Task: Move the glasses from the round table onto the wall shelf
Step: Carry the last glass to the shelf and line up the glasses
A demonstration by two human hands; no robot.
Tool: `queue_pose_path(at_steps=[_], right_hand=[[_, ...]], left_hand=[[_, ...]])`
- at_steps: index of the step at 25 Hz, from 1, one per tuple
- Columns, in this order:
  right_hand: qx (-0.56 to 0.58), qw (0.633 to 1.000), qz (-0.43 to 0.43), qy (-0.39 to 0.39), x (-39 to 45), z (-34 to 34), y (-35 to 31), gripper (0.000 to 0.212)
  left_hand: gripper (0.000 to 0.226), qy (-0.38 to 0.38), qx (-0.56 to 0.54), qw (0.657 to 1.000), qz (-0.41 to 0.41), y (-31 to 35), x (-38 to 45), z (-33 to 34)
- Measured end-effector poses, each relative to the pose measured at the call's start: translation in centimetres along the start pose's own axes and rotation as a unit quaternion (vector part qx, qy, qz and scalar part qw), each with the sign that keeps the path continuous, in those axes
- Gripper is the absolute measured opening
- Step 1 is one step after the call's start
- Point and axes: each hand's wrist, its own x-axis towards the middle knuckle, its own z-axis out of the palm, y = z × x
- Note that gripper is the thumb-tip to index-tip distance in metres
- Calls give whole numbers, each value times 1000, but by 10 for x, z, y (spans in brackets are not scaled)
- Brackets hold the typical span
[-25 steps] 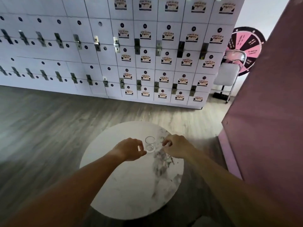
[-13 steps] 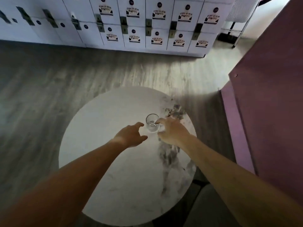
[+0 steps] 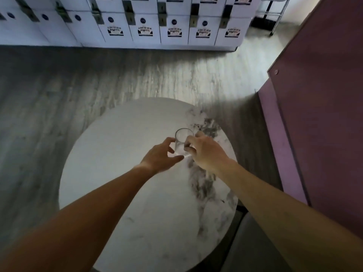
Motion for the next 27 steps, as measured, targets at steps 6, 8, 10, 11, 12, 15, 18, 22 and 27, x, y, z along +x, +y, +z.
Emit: queue_pose_path(at_steps=[6,8,10,11,12,15,18,22,27], right_hand=[[67,991,50,102,-35,-100,15,21],[66,982,80,156,-67,-135,31,22],[61,968,112,214,-109,-164,47,20],[64,961,125,239,-132,-176,53,18],[68,953,139,259,-157,-188,58,15],[76,927,189,315,-248,-215,71,14],[64,888,260,375,-363,-225,79,11],[38,835,335,435,-529,-212,63,13],[14,752,418,509,-735,-162,14,9]], left_hand=[[67,32,-72,983,165,110,6,-39],[70,20,-76,972,221,162,2,-36],[72,-2,-81,960,269,214,-8,-23],[73,-12,-83,953,290,236,-15,-14],[72,-20,-84,947,310,258,-23,-4],[70,-51,-75,919,384,324,-63,37],[74,-110,-60,880,458,388,-132,93],[72,-192,-63,829,521,443,-254,177],[71,-284,-55,736,612,472,-430,284]])
